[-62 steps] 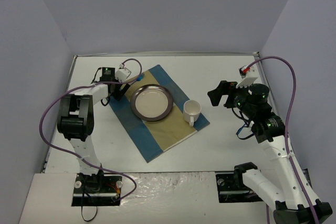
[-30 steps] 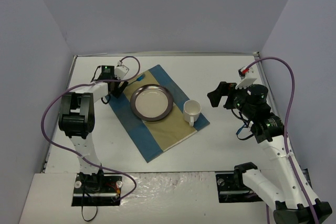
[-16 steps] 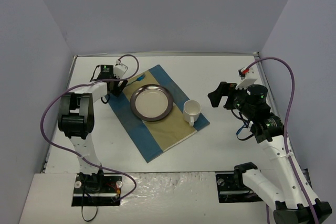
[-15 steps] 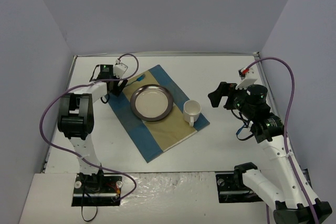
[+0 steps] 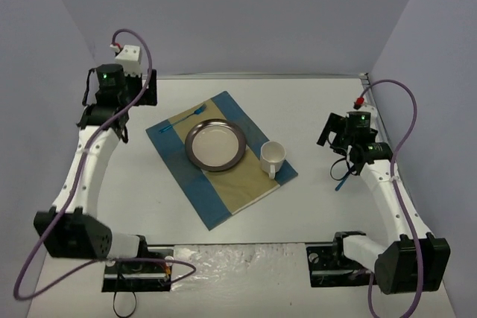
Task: Set the dinner table for one person
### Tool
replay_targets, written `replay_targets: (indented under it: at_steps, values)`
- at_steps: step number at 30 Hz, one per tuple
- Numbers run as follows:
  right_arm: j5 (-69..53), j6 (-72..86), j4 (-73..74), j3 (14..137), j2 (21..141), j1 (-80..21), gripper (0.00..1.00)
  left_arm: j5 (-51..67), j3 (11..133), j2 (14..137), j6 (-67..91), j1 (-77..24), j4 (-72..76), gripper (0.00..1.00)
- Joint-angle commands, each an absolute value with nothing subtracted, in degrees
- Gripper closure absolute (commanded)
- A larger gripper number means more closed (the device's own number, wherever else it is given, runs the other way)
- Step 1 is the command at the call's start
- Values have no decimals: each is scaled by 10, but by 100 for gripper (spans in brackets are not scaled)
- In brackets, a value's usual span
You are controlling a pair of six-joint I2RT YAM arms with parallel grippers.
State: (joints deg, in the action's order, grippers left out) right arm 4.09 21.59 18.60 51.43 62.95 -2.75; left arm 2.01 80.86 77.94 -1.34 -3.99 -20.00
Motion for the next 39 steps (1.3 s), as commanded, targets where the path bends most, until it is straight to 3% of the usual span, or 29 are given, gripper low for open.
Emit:
replay_targets:
  at_steps: [1, 9, 14, 24, 32, 39]
  values:
    - [109, 244, 180, 517, 681, 23, 0, 39, 719, 656, 91, -39, -249, 11]
    - [35, 259, 178, 529, 766, 160, 4, -7, 623, 593, 69, -128, -266, 11]
    - [63, 268, 165, 532, 821, 166, 12, -59, 616, 580, 53, -152, -274, 11]
    - [85, 276, 113, 522, 894, 166, 39, -68, 608, 569, 49, -152, -270, 11]
    - [102, 277, 101, 527, 925, 167, 48, -70, 605, 573, 47, -147, -267, 11]
    - [115, 277, 99, 511, 939, 167, 62, -68, 605, 571, 46, -147, -267, 11]
